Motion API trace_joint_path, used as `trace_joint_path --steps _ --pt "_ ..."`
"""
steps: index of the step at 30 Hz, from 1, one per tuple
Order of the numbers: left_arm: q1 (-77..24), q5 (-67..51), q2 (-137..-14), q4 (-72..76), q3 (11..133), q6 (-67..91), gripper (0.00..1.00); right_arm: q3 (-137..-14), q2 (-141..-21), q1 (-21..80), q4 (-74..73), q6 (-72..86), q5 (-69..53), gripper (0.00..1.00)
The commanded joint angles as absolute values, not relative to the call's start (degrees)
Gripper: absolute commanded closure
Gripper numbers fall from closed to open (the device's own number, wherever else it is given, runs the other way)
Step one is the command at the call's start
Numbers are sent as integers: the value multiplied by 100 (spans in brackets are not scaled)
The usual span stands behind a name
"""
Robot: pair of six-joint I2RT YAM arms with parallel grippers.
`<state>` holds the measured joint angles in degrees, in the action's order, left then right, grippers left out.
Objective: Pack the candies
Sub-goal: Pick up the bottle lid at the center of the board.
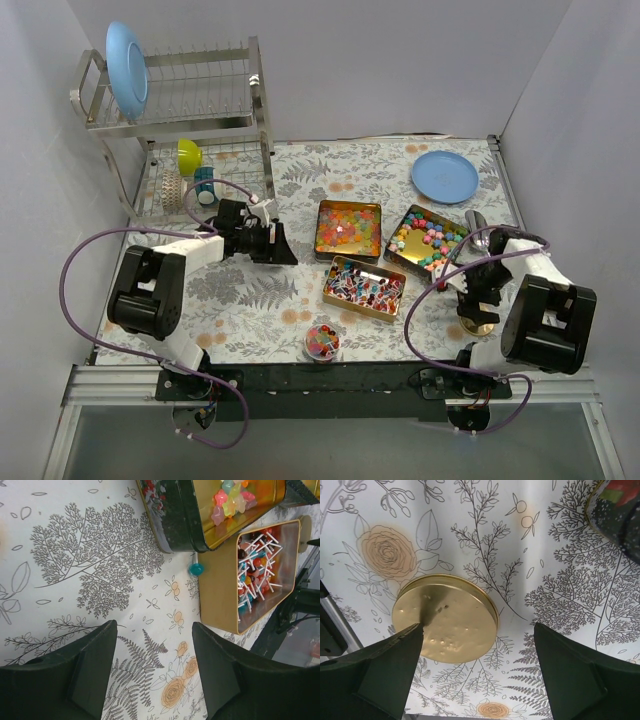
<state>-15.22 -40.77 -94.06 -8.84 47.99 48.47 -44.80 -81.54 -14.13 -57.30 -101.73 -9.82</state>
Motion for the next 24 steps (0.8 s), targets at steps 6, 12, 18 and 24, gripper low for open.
trace_joint_path --steps 6,12,18,24 --pt "-1424 -4544 -8947 -703 4966 5027 40 -4834 -7172 -1424 -7030 -10168 -1160 2" --pt "-1371 -4570 -9079 -580 4930 5080 40 -3922 -6548 -1424 -6699 -10476 -940 2" --pt "-1345 -4553 -9167 -563 4983 5045 40 -3604 -6477 -1415 -5485 -10371 -1160 2" --pt "-1353 -4570 -9299 -528 4957 5194 40 -3797 -7154 -1415 -5485 -10038 -1002 2"
